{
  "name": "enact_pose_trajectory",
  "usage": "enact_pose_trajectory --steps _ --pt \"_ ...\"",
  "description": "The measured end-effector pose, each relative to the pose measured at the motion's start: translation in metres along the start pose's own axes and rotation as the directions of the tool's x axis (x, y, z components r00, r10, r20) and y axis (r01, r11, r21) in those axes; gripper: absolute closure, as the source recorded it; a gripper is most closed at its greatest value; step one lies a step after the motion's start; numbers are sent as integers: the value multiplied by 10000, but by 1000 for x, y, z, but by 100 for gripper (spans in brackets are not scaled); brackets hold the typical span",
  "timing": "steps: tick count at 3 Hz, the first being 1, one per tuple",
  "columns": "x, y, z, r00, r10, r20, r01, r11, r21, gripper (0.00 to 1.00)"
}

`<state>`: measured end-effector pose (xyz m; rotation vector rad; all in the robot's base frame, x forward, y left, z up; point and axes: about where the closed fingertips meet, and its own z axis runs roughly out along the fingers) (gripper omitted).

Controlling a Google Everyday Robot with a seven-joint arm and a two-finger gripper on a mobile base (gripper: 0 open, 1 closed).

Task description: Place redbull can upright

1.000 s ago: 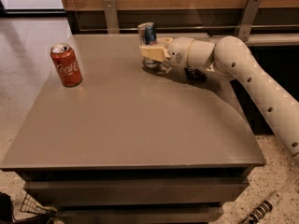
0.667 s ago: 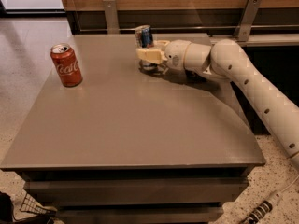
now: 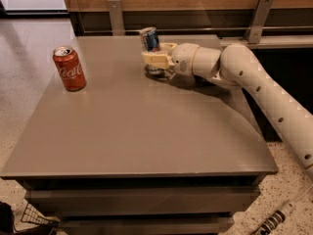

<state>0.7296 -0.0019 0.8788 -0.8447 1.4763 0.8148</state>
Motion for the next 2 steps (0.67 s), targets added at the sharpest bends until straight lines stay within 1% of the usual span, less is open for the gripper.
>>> enact_pose_trajectory --steps 1,2 --pt "10 7 -19 9968 -577 -544 582 9983 76 100" --pt "10 7 -19 9968 -583 -555 588 9982 78 100"
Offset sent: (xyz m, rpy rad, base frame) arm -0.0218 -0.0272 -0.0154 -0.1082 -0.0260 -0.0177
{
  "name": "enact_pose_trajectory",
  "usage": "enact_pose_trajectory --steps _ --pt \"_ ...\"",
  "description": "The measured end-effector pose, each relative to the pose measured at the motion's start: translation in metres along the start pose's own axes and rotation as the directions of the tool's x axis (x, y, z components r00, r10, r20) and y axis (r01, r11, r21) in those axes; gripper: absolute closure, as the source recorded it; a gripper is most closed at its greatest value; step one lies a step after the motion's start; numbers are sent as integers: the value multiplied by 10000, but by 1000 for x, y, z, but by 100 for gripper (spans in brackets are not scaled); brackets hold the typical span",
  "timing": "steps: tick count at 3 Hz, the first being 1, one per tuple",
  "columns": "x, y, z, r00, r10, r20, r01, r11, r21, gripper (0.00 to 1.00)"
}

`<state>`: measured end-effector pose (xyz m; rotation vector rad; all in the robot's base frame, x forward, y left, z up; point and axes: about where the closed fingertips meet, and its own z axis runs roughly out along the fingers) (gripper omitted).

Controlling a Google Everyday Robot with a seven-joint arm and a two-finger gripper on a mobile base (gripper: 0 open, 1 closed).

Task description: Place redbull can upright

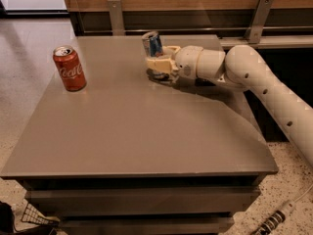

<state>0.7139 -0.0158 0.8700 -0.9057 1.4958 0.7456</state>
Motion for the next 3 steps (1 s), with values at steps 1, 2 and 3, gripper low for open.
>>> enact_pose_trajectory --steps 1,2,3 --pt "4 0 0 9995 273 161 -274 9996 50 100" --pt "3 -2 5 9984 496 280 -498 9987 57 100" --pt "-12 -14 20 9989 452 137 -450 9989 -138 100"
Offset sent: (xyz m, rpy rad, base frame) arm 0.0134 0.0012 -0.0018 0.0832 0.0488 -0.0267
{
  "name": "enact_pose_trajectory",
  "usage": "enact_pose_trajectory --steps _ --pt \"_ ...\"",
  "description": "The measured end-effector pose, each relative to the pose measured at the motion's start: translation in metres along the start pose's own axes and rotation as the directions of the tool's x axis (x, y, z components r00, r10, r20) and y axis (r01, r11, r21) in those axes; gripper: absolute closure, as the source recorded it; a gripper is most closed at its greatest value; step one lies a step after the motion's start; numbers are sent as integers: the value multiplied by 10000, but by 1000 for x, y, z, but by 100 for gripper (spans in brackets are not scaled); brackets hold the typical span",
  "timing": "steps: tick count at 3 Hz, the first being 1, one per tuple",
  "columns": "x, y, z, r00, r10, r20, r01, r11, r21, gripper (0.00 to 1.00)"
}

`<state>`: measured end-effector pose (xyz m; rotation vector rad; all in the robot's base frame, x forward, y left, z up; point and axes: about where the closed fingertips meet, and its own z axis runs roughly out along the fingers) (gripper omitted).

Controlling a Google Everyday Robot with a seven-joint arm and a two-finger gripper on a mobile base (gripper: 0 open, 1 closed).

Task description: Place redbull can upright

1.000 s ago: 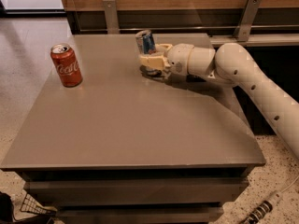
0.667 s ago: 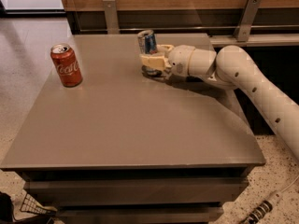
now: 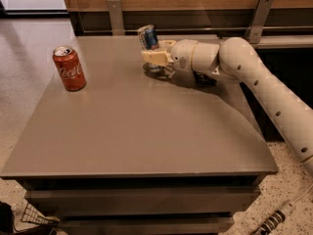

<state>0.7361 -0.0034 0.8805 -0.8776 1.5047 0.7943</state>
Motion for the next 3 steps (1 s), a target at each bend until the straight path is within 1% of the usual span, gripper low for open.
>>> enact_pose_trajectory --steps 1,2,3 --pt "-6 -4 7 10000 -43 -2 43 10000 -84 100" --pt "-5 -3 6 9999 125 -39 -125 9999 -12 100" --pt "3 1 1 9993 329 -186 -327 9994 118 100"
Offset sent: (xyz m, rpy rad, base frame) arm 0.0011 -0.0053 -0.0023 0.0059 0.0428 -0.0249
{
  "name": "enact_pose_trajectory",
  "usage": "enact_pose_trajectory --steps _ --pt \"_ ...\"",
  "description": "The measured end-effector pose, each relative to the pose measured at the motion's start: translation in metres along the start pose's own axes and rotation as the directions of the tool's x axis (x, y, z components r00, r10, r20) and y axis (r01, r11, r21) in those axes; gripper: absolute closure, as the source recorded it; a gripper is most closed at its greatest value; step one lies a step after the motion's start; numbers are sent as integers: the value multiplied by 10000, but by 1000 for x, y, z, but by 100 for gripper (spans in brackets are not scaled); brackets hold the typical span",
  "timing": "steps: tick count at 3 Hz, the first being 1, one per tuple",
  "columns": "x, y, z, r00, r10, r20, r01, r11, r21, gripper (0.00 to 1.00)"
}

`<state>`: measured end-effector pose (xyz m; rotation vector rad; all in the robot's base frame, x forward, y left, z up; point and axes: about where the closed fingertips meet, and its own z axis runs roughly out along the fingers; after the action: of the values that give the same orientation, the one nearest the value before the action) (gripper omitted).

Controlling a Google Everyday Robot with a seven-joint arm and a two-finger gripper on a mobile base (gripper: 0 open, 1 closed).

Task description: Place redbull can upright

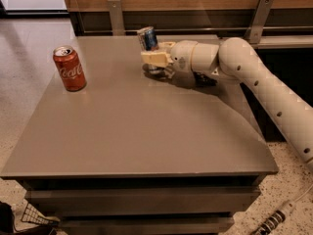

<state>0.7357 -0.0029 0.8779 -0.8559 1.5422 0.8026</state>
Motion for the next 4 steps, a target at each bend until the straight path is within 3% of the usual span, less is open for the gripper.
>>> enact_pose_trajectory --steps 3,4 --pt "19 4 -15 9992 279 -294 -268 9990 357 98" --pt "18 4 -15 9992 279 -294 -268 9990 357 77"
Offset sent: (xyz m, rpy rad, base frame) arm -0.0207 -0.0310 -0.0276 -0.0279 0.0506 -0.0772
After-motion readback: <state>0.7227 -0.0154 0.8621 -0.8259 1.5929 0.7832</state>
